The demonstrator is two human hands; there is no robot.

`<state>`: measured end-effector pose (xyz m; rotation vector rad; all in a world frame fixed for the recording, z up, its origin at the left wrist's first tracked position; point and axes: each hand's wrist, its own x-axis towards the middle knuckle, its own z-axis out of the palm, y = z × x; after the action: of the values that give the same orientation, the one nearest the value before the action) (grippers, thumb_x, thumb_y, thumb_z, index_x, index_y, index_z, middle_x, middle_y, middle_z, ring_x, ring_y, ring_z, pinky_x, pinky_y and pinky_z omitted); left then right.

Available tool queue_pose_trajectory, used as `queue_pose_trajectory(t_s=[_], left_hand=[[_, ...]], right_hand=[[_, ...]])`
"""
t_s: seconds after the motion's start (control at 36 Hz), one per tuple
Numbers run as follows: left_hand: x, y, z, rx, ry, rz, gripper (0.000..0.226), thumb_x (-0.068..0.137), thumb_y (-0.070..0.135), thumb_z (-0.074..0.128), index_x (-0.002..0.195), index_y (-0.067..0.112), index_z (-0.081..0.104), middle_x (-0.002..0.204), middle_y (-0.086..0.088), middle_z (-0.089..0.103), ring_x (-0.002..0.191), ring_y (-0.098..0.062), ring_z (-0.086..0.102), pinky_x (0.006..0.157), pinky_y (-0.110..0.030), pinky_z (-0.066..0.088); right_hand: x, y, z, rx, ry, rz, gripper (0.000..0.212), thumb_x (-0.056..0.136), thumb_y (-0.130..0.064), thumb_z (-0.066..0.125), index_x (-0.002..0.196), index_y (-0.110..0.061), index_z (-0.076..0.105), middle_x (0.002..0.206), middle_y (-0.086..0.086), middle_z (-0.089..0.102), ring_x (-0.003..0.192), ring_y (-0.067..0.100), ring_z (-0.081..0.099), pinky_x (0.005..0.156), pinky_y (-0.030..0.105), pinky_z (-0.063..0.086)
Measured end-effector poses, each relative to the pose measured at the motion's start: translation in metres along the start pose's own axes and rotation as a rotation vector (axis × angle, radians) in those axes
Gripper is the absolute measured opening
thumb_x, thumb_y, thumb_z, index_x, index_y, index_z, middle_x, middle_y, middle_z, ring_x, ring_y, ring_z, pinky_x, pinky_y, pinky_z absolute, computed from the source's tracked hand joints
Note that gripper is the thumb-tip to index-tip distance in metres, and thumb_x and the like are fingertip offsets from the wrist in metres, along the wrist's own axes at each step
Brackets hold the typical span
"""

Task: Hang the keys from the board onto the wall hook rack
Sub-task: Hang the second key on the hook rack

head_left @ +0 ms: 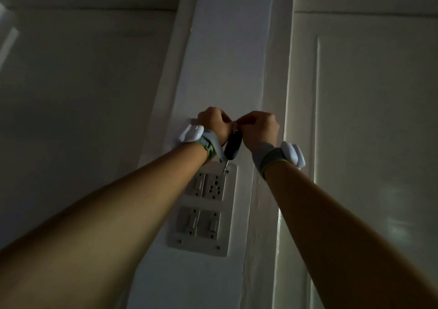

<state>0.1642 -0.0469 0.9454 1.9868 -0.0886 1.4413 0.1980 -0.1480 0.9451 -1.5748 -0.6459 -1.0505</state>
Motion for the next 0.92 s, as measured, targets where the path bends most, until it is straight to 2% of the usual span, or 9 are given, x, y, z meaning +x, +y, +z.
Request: queue_pose_trajectory(t_s=[0.11,0.19,0.33,0.44,0.56,0.61,0.67,0.75,0.92], left_hand=[[0.01,-0.003,0.005,0.027,-0.009,-0.017,0.029,0.078,0.027,0.067,0.096,0.006,0.075,0.098,-0.017,0.076,0.093,-0.031,0.07,0.082,-0.034,0.058],[0.015,-0.006,0.01,0.043,0.02,-0.032,0.025,0.078,0.024,0.066,0.091,0.005,0.076,0.095,-0.018,0.076,0.09,-0.032,0.071,0.082,-0.038,0.06],[0.02,-0.013,0.011,0.079,0.044,-0.047,0.026,0.077,0.026,0.069,0.088,0.004,0.076,0.09,-0.019,0.076,0.085,-0.031,0.072,0.076,-0.031,0.059],[0.021,-0.017,0.011,0.105,0.033,-0.06,0.028,0.078,0.028,0.067,0.087,0.003,0.075,0.089,-0.018,0.075,0.081,-0.03,0.07,0.077,-0.033,0.059],[0.021,-0.013,0.016,0.238,0.044,-0.056,0.024,0.087,0.017,0.061,0.092,-0.002,0.074,0.098,-0.02,0.074,0.092,-0.034,0.069,0.068,-0.028,0.047],[0.021,-0.009,0.019,0.333,0.048,-0.037,0.021,0.087,0.013,0.059,0.095,0.0,0.074,0.101,-0.02,0.074,0.094,-0.035,0.069,0.069,-0.027,0.043],[0.019,-0.007,0.019,0.423,0.047,-0.017,0.022,0.089,0.011,0.056,0.099,0.002,0.074,0.105,-0.02,0.073,0.098,-0.035,0.068,0.073,-0.03,0.048],[0.009,-0.004,0.017,0.539,-0.026,0.05,0.026,0.087,0.014,0.054,0.103,0.003,0.071,0.108,-0.021,0.07,0.101,-0.039,0.066,0.086,-0.037,0.053],[-0.008,0.001,0.011,0.678,-0.156,0.109,0.029,0.091,0.008,0.049,0.113,-0.005,0.062,0.126,-0.023,0.061,0.118,-0.036,0.057,0.097,-0.037,0.044]], right_hand=[[0.01,0.005,0.008,0.014,-0.018,0.036,0.017,0.074,-0.003,0.072,0.073,-0.019,0.075,0.078,0.004,0.071,0.075,0.019,0.066,0.071,0.026,0.053],[0.015,0.009,0.012,0.023,-0.027,0.048,0.013,0.077,-0.005,0.072,0.083,-0.016,0.077,0.089,0.006,0.074,0.08,0.019,0.065,0.07,0.022,0.046],[0.018,0.013,0.021,0.004,-0.055,0.051,0.013,0.079,-0.008,0.069,0.085,-0.017,0.077,0.092,0.008,0.075,0.086,0.022,0.067,0.073,0.021,0.044],[0.016,0.016,0.026,0.005,-0.05,0.053,0.013,0.079,-0.008,0.069,0.086,-0.016,0.077,0.092,0.008,0.075,0.084,0.022,0.067,0.073,0.021,0.044],[0.012,0.019,0.027,0.003,-0.036,0.045,0.015,0.081,-0.007,0.066,0.089,-0.015,0.077,0.096,0.01,0.074,0.09,0.025,0.067,0.075,0.022,0.045],[0.01,0.02,0.027,0.013,-0.031,0.049,0.015,0.081,-0.008,0.066,0.091,-0.014,0.076,0.097,0.012,0.074,0.092,0.027,0.067,0.078,0.026,0.05],[0.009,0.021,0.029,0.017,-0.039,0.054,0.015,0.082,-0.01,0.065,0.092,-0.014,0.075,0.098,0.012,0.073,0.093,0.029,0.067,0.082,0.031,0.053],[0.008,0.023,0.029,-0.008,-0.054,0.04,0.014,0.083,-0.015,0.066,0.095,-0.017,0.074,0.1,0.012,0.073,0.094,0.029,0.067,0.08,0.03,0.053],[0.001,0.024,0.028,0.012,-0.058,0.042,0.012,0.086,-0.014,0.062,0.095,-0.014,0.071,0.104,0.015,0.071,0.098,0.032,0.065,0.086,0.038,0.054]])
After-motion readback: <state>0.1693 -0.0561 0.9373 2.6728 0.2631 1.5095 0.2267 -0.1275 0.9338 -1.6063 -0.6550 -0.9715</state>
